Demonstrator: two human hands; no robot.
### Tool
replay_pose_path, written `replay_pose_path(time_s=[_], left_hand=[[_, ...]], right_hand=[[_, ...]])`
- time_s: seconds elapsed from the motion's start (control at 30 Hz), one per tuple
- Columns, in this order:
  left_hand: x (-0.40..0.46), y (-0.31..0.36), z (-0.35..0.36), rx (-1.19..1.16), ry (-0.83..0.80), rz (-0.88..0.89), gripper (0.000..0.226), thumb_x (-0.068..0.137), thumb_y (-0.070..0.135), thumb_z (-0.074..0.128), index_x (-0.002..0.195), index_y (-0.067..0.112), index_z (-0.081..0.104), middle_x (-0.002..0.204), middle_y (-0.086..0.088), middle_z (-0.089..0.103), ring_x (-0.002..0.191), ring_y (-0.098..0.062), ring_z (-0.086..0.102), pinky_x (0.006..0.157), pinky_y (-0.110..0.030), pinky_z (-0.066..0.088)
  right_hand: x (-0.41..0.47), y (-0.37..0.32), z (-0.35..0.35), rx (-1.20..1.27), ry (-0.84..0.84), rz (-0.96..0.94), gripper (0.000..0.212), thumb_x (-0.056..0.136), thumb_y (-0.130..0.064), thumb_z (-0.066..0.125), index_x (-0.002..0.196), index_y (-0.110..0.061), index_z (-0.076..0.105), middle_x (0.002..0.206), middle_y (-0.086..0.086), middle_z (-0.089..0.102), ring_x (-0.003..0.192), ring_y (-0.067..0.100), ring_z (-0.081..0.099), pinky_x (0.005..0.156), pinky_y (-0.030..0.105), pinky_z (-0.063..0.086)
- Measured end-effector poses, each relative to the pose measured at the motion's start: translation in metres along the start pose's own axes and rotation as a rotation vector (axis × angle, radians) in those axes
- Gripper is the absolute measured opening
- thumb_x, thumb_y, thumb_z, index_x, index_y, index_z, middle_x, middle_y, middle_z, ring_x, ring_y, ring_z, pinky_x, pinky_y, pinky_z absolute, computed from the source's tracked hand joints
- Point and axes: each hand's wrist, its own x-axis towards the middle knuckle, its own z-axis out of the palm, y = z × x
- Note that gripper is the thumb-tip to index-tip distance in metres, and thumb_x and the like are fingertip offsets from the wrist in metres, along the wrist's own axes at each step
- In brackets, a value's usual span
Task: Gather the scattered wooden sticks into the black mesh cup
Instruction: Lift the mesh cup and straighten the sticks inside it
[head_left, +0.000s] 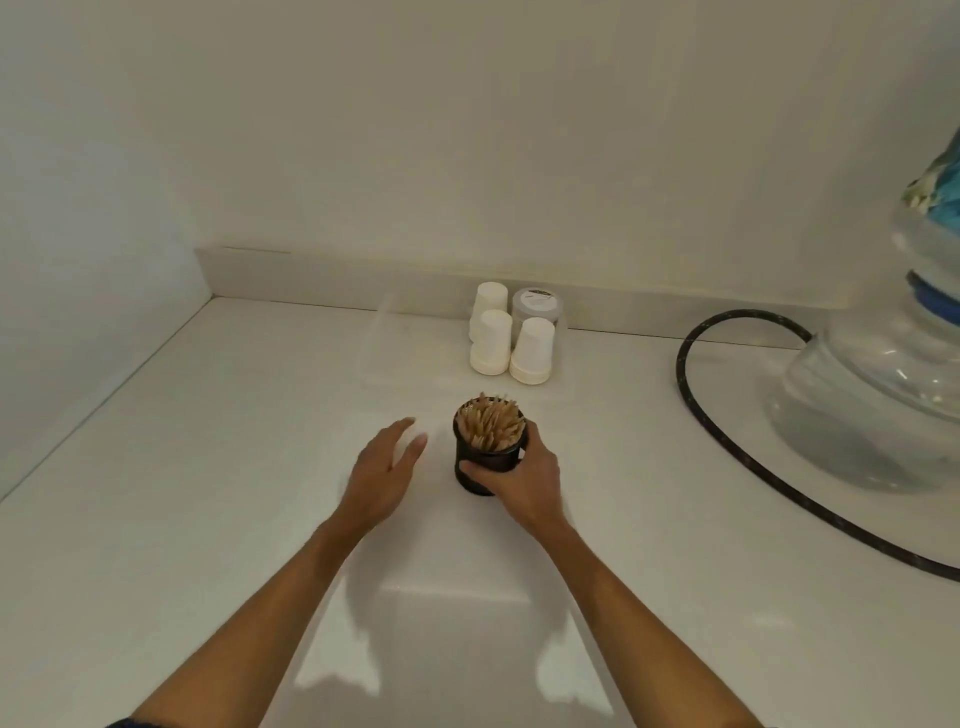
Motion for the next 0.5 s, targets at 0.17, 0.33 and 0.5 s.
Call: replay_pose_path(time_s=[0.17,0.33,0.5], left_hand=[[-0.026,-0.066,-0.011,0.520,0.021,0.078,0.065,0.095,0.055,0.030,0.144,0.014,0.044,0.155,-0.007,0.034,0.145,-0.024,0.025,0.118,-0.042,0.018],[-0.031,-0.061,-0.009,0.558,0.046,0.071,0.080,0.087,0.063,0.016,0.144,0.015,0.043,0.156,-0.006,0.033,0.145,-0.024,0.025,0.118,-0.042,0.018],[-0.033,-0.056,-0.010,0.554,0.038,0.066,0.080,0.086,0.062,0.016,0.143,0.014,0.045,0.155,-0.008,0.035,0.144,-0.026,0.027,0.117,-0.043,0.019]], right_hand=[[0.016,-0.023,-0.021,0.110,0.123,-0.085,0.084,0.046,-0.061,0.087,0.120,-0.039,0.053,0.102,-0.037,0.062,0.097,-0.009,0.061,0.080,0.013,0.053],[0.017,-0.023,-0.022,0.050,0.059,-0.070,0.079,0.050,-0.050,0.090,0.118,-0.031,0.054,0.100,-0.026,0.064,0.102,0.004,0.063,0.081,0.022,0.054],[0.036,-0.037,-0.025,0.181,0.184,-0.107,0.084,0.047,-0.056,0.089,0.120,-0.033,0.055,0.104,-0.023,0.067,0.100,-0.002,0.064,0.082,0.017,0.053]])
